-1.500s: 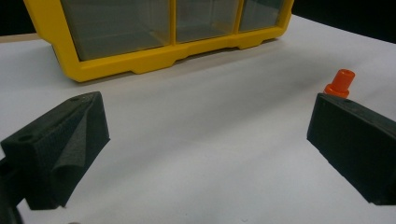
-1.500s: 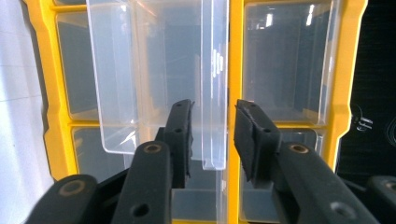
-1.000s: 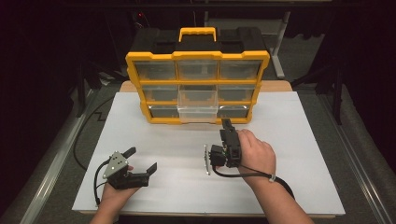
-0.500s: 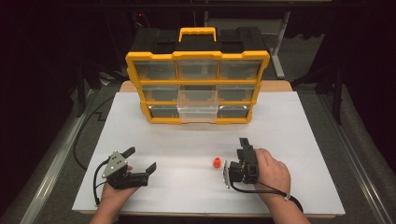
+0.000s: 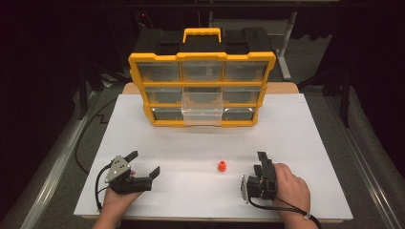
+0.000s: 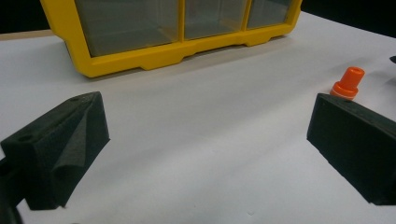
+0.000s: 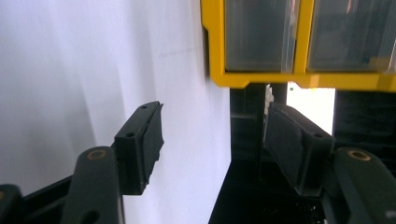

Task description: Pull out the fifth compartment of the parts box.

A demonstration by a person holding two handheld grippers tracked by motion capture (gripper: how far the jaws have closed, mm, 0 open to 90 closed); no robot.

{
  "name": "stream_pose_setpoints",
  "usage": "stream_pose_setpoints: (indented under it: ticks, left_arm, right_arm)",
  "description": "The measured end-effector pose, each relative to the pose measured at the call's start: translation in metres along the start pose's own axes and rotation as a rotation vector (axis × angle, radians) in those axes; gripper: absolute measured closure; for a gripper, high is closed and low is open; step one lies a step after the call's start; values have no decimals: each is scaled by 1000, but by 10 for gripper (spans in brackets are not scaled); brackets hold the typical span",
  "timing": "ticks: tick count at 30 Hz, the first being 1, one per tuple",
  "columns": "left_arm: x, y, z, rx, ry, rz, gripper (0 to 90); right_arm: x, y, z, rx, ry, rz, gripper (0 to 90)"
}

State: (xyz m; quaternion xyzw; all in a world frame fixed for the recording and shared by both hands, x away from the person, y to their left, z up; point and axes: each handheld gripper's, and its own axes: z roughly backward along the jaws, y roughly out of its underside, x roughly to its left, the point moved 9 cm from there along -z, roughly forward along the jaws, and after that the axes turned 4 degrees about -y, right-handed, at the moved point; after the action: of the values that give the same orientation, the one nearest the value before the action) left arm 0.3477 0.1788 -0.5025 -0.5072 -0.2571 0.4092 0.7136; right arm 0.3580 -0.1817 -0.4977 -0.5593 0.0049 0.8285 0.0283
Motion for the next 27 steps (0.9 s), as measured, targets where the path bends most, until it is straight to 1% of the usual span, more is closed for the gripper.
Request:
stream_pose_setpoints:
  ticks: [1,2,4,5,6,7,8,9,10,11,13,14,15,16,17,19,20,21,22,23,26,27]
  left_arm:
    - [0,0,-1,3,-4,-2,1]
    - [0,0,-1,5,-4,-5,1]
    - [0,1,-3,11,-9,-19,1]
    - [0,1,-3,14,-11,-22,1]
    - [0,0,-2,11,-11,-18,1]
    - [0,0,-1,8,-11,-16,1]
    - [0,-1,-1,6,-11,-15,1]
    - [0,-2,-1,0,-11,-11,1]
    - [-1,-2,0,-2,-11,-12,1]
    - [-1,-2,-1,-2,-10,-12,1]
    - [-1,-1,-1,5,-8,-21,1]
    - [-1,-1,-1,6,-8,-21,1]
    - [-1,-1,-1,6,-7,-22,1]
    - [-1,-2,-1,2,-7,-17,1]
    - [-1,-2,0,0,-8,-14,1]
    - [0,-2,0,4,-11,-15,1]
    - [1,-1,0,4,-12,-15,1]
    - [1,-1,-1,7,-12,-17,1]
    - [1,-1,0,12,-12,-19,1]
    - [1,-1,-1,12,-12,-17,1]
    - [0,0,-1,15,-7,-14,1]
    - [0,0,-1,18,-5,-13,1]
  right_arm:
    - [-1,6,3,8,3,-13,351]
    - [-1,6,3,8,3,-13,351]
    - [-3,11,4,3,-2,-17,323]
    - [-4,14,4,9,1,-17,312]
    - [-3,18,5,27,-19,-26,298]
    - [-5,19,4,25,-12,-25,281]
    - [-4,22,4,36,-20,-36,268]
    - [-5,22,3,29,-7,-39,259]
    - [-4,23,4,39,-28,-32,241]
    - [-3,24,4,45,-36,-35,225]
    - [-2,24,3,48,-41,-32,204]
    - [-3,23,2,37,-24,-25,188]
    - [-3,23,2,40,-22,-23,182]
    - [-1,23,2,50,-45,-20,171]
    - [-1,22,2,43,-28,-20,161]
    - [-1,20,1,37,-26,-11,144]
    - [0,20,2,48,-45,-9,120]
    - [0,20,1,47,-44,-9,108]
    - [-1,19,1,36,-25,-5,94]
    - [-2,18,0,33,-20,-1,76]
    - [-3,17,-1,26,-14,1,0]
    - [-2,17,-1,27,-17,0,0]
